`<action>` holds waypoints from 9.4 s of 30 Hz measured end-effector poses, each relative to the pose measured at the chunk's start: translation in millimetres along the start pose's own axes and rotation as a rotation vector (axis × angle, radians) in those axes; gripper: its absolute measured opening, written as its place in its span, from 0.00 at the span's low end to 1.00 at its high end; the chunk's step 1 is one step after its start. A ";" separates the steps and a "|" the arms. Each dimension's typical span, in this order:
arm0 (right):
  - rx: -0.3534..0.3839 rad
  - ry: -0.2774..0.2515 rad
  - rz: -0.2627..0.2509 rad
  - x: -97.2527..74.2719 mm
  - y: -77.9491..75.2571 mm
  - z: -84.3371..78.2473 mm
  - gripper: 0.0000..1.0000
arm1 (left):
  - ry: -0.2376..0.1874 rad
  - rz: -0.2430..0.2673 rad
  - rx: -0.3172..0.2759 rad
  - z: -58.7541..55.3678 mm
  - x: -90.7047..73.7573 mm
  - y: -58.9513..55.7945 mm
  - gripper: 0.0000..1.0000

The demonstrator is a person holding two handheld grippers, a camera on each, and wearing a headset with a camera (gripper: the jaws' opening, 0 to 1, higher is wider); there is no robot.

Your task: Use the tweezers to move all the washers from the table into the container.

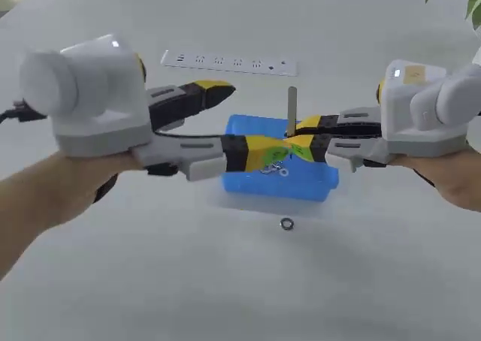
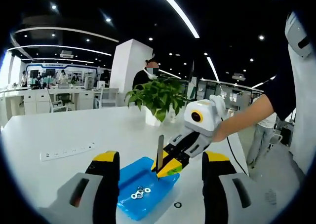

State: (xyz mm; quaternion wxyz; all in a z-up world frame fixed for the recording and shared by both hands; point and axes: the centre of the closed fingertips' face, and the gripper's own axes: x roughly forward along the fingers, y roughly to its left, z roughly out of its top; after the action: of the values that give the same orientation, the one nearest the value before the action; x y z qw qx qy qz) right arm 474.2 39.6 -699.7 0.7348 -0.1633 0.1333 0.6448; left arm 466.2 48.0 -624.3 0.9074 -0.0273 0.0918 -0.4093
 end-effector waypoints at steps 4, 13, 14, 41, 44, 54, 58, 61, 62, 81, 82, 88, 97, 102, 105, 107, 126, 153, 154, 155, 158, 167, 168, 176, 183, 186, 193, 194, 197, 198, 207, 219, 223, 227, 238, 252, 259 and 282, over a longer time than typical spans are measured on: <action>-0.007 0.000 0.010 1.1 1.0 0.7 0.07 | 0.008 -0.079 0.034 7.3 22.8 -0.7 0.57; -0.004 -0.003 0.028 1.8 1.8 0.2 0.07 | 0.041 -0.221 0.031 3.6 28.7 -15.8 0.25; -0.003 -0.002 0.031 1.8 2.2 -0.4 0.07 | 0.043 -0.233 0.036 3.4 28.4 -17.4 0.24; -0.031 0.043 0.054 2.7 7.9 -7.4 0.10 | 0.144 -0.312 0.299 -4.1 31.4 -35.9 0.04; -0.037 0.047 0.048 2.5 8.0 -6.8 0.12 | 0.149 -0.308 0.312 -3.2 31.9 -37.0 0.04; -0.019 0.072 0.004 0.3 1.8 -7.7 0.22 | 0.148 -0.282 0.354 1.7 34.9 -31.1 0.04; -0.025 0.074 -0.017 -5.9 0.9 -6.9 0.31 | 0.143 -0.272 0.360 6.4 32.8 -26.2 0.04; -0.016 0.058 -0.034 -14.9 1.6 -4.5 0.41 | 0.135 -0.267 0.365 9.9 30.1 -27.3 0.04; -0.014 0.055 -0.039 -17.6 2.2 -4.8 0.44 | 0.133 -0.267 0.368 10.1 29.3 -28.1 0.04; 0.006 0.041 -0.130 -70.1 41.6 -29.5 0.83 | 0.087 -0.261 0.344 5.5 19.8 -66.1 0.04; 0.009 0.042 -0.124 -70.4 44.4 -31.4 0.84 | 0.085 -0.261 0.344 4.9 18.8 -67.0 0.04; 0.039 0.043 -0.081 -73.0 62.7 -38.7 0.93 | 0.056 -0.272 0.333 7.0 11.7 -81.1 0.04; 0.053 0.048 -0.025 -78.4 84.9 -48.0 1.00 | 0.072 -0.302 0.329 -14.5 9.2 -99.3 0.04; 0.098 0.035 -0.014 -79.6 94.9 -56.1 1.00 | 0.107 -0.318 0.326 -34.2 9.8 -95.3 0.04; 0.096 0.040 -0.015 -79.8 100.0 -61.0 1.00 | 0.110 -0.323 0.324 -39.8 9.9 -91.8 0.04; 0.088 0.037 -0.018 -79.9 100.7 -61.8 0.98 | 0.114 -0.323 0.306 -45.2 9.8 -89.5 0.04; 0.147 0.028 0.014 -72.4 105.8 -69.2 0.97 | 0.161 -0.321 0.299 -74.1 10.6 -83.2 0.04; 0.149 0.065 0.063 -21.1 86.4 -64.4 0.61 | 0.214 -0.379 0.275 -75.9 10.5 -86.4 0.04; 0.146 0.066 0.066 -19.1 85.3 -64.2 0.59 | 0.218 -0.388 0.275 -76.2 10.4 -88.2 0.04; 0.146 0.068 0.069 -16.7 83.4 -63.6 0.58 | 0.219 -0.392 0.278 -76.3 10.6 -89.8 0.04; 0.147 0.063 0.081 -11.7 80.4 -60.9 0.52 | 0.221 -0.395 0.276 -76.2 12.1 -90.3 0.04; 0.109 0.109 0.106 -1.5 74.4 -66.1 0.30 | 0.221 -0.387 0.250 -73.8 14.6 -89.2 0.04; 0.113 0.108 0.113 -2.1 73.7 -67.3 0.28 | 0.223 -0.387 0.252 -73.7 14.1 -88.4 0.04; 0.110 0.118 0.150 -4.6 78.1 -69.9 0.15 | 0.228 -0.394 0.250 -74.0 13.3 -87.6 0.04; 0.077 0.119 0.151 -3.9 78.9 -68.2 0.12 | 0.230 -0.404 0.244 -74.9 12.7 -88.1 0.04; 0.061 0.127 0.149 -2.6 80.7 -67.5 0.11 | 0.233 -0.389 0.245 -74.9 12.5 -84.9 0.04; 0.023 0.119 0.135 -2.9 81.1 -67.9 0.10 | 0.236 -0.383 0.233 -75.7 11.1 -84.7 0.05; 0.021 0.118 0.131 -2.9 80.7 -67.8 0.10 | 0.237 -0.378 0.228 -75.8 11.5 -84.2 0.05; 0.023 0.108 0.121 -3.0 79.8 -68.0 0.10 | 0.240 -0.371 0.215 -76.1 11.7 -84.8 0.05; 0.022 0.106 0.117 -2.9 80.0 -67.9 0.10 | 0.242 -0.367 0.215 -76.1 11.7 -84.7 0.05; 0.028 0.103 0.099 -3.0 79.2 -67.3 0.10 | 0.266 -0.355 0.180 -77.2 5.7 -86.8 0.20; 0.019 0.096 0.088 -8.1 81.6 -56.9 0.09 | 0.261 -0.245 0.132 -77.6 -21.3 -82.0 0.29; 0.018 0.079 0.073 -15.9 78.7 -44.0 0.09 | 0.250 -0.191 0.106 -76.4 -36.5 -82.4 0.35; 0.011 0.059 0.055 -24.9 73.0 -28.3 0.09 | 0.235 -0.138 0.078 -75.8 -52.2 -81.7 0.44; -0.022 0.014 0.014 -42.2 49.1 12.4 0.10 | 0.184 -0.019 -0.013 -84.0 -88.1 -79.5 0.66; -0.038 0.021 -0.017 -14.3 -8.0 23.3 0.10 | 0.147 0.082 -0.078 -89.8 -102.0 -66.9 1.00; 0.015 0.096 0.002 12.1 -20.7 -17.0 0.10 | 0.161 0.100 -0.078 -96.2 -108.3 -69.7 0.99; 0.006 0.154 0.044 37.8 -7.5 -43.2 0.10 | 0.203 0.112 -0.075 -101.5 -111.8 -69.7 0.99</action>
State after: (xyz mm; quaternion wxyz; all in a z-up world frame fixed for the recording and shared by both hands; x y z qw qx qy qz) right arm 487.3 55.1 -753.9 0.7084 -0.2074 0.1949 0.6459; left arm 323.2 88.0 -699.1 0.9132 -0.0146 0.1997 -0.3549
